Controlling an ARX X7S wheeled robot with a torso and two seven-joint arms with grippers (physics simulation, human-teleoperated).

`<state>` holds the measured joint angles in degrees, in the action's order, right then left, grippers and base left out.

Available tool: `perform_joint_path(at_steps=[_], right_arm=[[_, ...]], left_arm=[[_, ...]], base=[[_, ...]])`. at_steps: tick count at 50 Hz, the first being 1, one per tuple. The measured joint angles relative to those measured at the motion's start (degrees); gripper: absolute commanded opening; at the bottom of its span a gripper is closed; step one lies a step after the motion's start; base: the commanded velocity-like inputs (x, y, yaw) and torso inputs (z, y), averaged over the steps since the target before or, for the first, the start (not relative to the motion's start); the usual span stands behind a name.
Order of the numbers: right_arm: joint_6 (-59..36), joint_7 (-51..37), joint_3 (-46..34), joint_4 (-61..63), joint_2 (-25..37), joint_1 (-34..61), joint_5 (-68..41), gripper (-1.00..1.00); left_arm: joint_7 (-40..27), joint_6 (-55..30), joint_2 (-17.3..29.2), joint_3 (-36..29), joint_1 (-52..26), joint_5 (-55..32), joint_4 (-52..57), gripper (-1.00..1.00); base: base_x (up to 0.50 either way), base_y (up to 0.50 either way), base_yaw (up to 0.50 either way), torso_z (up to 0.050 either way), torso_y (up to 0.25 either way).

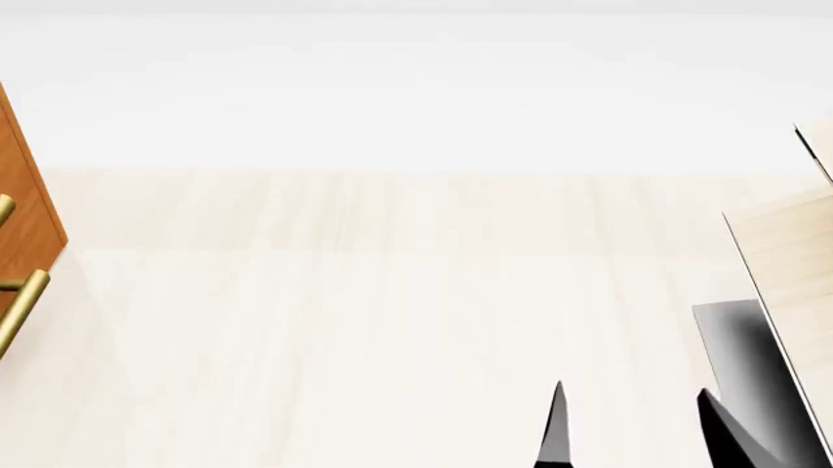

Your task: Close the top drawer of the cabinet and put the bowl on top of it.

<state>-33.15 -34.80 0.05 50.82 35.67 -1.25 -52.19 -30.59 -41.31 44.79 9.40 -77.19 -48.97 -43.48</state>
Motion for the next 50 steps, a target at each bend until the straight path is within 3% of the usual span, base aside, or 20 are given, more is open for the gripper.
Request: perform_joint_path(at_steps=[17, 31, 50], right_arm=[[0.6, 0.5, -0.8, -0.6, -0.1, -0.2, 0.7, 1.00], [1.0, 0.9, -1.5, -1.1, -0.2, -0.3, 1.2, 1.00], [1.1, 0.8, -2.2, -1.2, -0.1, 0.1, 1.1, 1.00]], left_arm=[[-2.0, -3.3, 0.8, 1.4, 0.5, -2.0, 3.6, 1.00], [-5.3, -8.5, 1.3, 4.2, 2.3, -6.7, 12.6, 1.00], [-13.4, -17.1, 3.0, 15.4, 10.7, -18.4, 29.7, 1.00]], base=[[0.00, 0.00, 0.00, 0.000, 0.000], [0.00, 0.00, 0.00, 0.000, 0.000], [0.00, 0.00, 0.00, 0.000, 0.000]])
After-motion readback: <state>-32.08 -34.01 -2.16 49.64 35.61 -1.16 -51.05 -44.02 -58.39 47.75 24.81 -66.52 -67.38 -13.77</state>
